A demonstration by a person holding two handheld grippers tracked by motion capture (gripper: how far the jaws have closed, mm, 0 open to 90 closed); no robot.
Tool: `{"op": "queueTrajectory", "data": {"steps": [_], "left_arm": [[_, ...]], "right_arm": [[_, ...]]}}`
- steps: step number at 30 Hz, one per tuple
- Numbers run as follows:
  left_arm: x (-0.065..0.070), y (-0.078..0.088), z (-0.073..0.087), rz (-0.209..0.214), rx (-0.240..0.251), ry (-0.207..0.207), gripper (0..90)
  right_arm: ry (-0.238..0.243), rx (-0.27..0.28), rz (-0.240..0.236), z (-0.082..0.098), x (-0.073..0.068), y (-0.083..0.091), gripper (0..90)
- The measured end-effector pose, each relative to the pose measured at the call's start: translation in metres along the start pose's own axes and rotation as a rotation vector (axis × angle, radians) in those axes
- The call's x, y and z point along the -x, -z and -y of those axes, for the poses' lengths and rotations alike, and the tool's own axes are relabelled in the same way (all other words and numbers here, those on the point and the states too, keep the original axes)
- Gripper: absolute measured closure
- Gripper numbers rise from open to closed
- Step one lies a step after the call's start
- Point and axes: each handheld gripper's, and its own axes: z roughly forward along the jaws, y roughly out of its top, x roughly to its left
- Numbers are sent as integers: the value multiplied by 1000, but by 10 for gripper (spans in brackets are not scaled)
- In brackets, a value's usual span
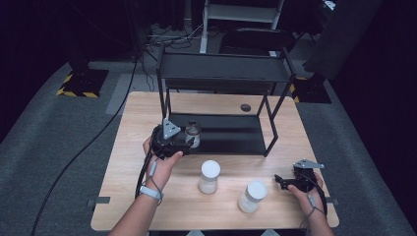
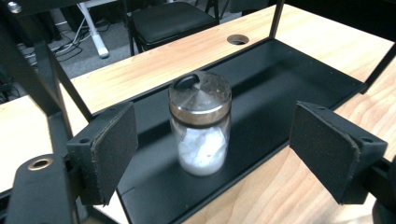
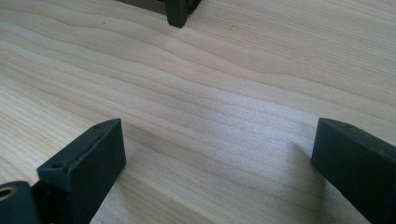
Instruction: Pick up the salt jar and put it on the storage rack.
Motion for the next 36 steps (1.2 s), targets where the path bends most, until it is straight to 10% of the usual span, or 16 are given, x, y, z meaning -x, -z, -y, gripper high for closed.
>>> {"op": "queueTrajectory", "data": {"steps": [21, 36], "left_arm": [[-4, 39, 39, -40, -66, -6, 129], [1, 34, 65, -56, -142, -10, 128]], "right_arm": [[-4, 0, 5, 0, -1, 0, 27], [-7, -1, 10, 0, -2, 0, 27]]}}
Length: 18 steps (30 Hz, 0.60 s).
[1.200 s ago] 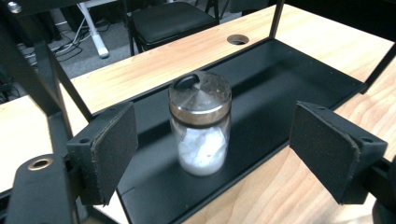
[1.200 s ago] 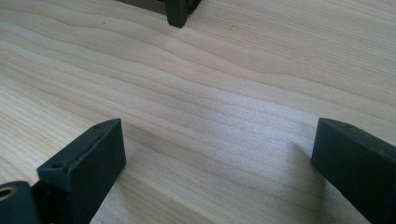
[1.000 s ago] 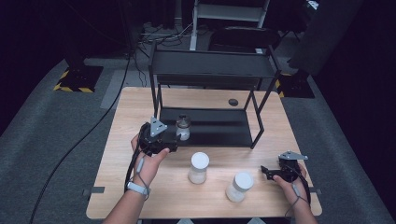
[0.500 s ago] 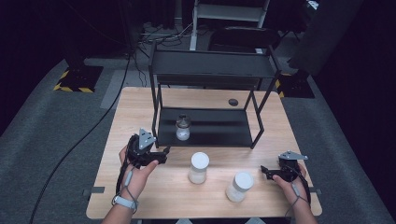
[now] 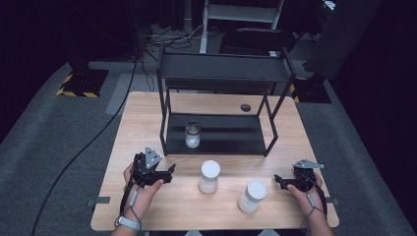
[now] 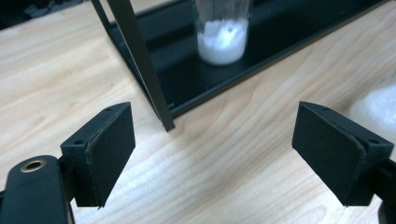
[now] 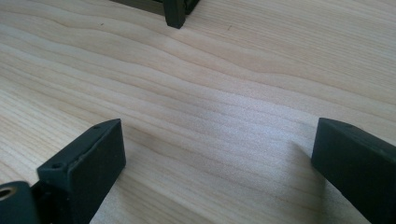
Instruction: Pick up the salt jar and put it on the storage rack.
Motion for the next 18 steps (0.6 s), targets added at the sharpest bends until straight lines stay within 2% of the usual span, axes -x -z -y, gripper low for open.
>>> {"op": "queueTrajectory", "data": {"steps": [9, 13, 18], "left_arm": [[-3, -5, 12, 6, -45, 38, 126], [-4, -8, 17, 7, -68, 66, 126], [-4, -12, 23, 4, -102, 72, 125]], "right_arm": [[-2, 0, 2, 0, -1, 0, 27], [-4, 0, 4, 0, -1, 0, 27], [-4, 0, 4, 0, -1, 0, 27]]}}
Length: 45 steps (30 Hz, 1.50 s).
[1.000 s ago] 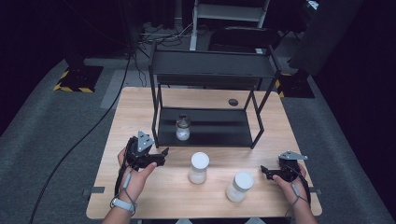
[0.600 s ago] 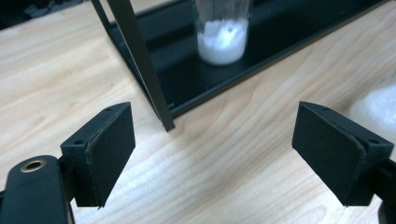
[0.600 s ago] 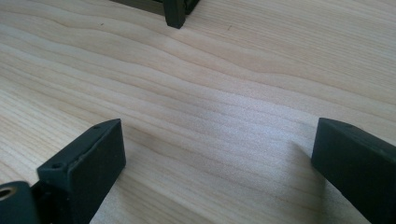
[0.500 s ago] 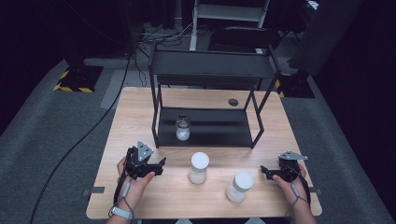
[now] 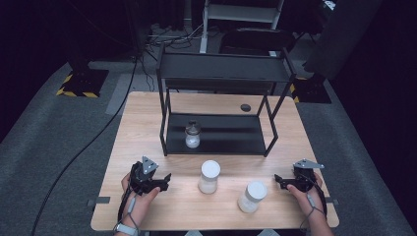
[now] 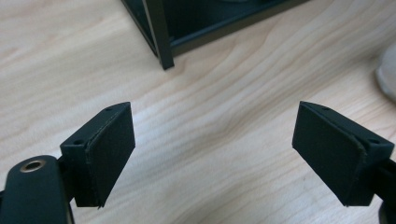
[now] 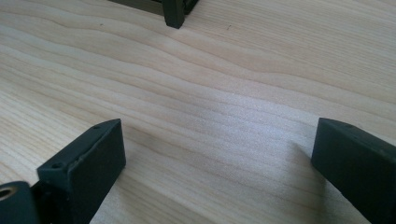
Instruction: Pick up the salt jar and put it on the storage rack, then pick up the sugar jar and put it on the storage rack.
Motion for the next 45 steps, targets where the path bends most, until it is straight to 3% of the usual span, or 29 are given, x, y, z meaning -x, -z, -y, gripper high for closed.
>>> {"op": "queueTrajectory", "data": {"steps": [15, 17, 21, 35, 38, 41, 45], "left_arm": [[0, -17, 3, 8, -103, 4, 92], [-2, -19, 5, 11, -101, 30, 62], [-3, -20, 14, 10, -62, 33, 22], [-2, -18, 16, 9, -63, 35, 19], [-1, -19, 16, 6, -64, 38, 17], [-1, -19, 16, 6, -63, 39, 17], [-1, -19, 16, 5, -63, 39, 16]], "right_arm": [[0, 0, 0, 0, 0, 0, 27], [0, 0, 0, 0, 0, 0, 27], [0, 0, 0, 0, 0, 0, 27], [-7, 0, 3, 0, -1, 0, 28], [-31, 5, -6, 1, 1, 2, 50], [-59, 33, -29, 3, 5, 6, 68], [-57, 69, -25, 5, 3, 15, 71]]}}
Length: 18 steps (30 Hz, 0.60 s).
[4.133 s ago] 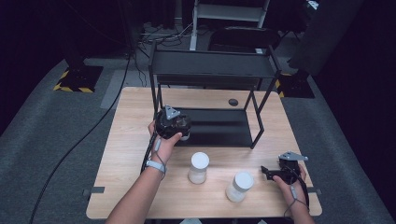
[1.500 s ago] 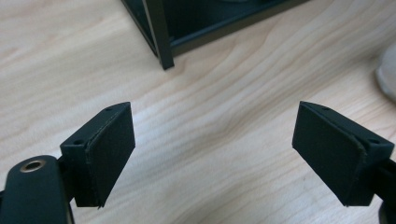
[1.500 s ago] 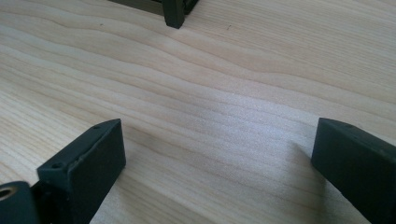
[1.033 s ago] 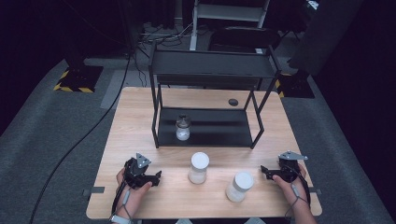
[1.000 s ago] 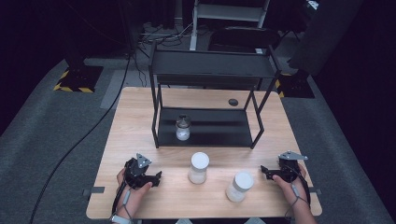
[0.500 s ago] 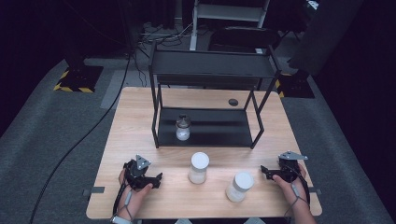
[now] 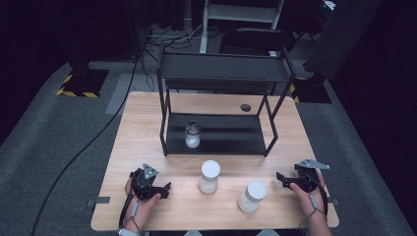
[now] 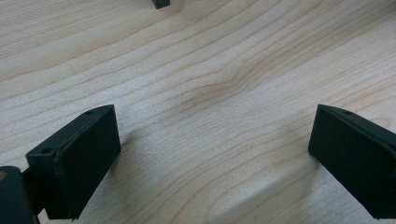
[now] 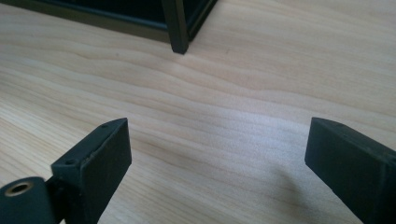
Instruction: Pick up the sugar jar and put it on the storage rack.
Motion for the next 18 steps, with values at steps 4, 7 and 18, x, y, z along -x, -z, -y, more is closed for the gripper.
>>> {"op": "queueTrajectory", "data": {"steps": [4, 7, 18], "left_arm": [[0, 0, 0, 0, 0, 0, 16], [0, 0, 0, 0, 0, 0, 15], [0, 0, 0, 1, -1, -1, 14]], "right_arm": [[17, 33, -1, 0, -4, 7, 73], [49, 54, 6, -3, -9, 12, 73], [81, 153, -8, -9, -17, 32, 78]]}}
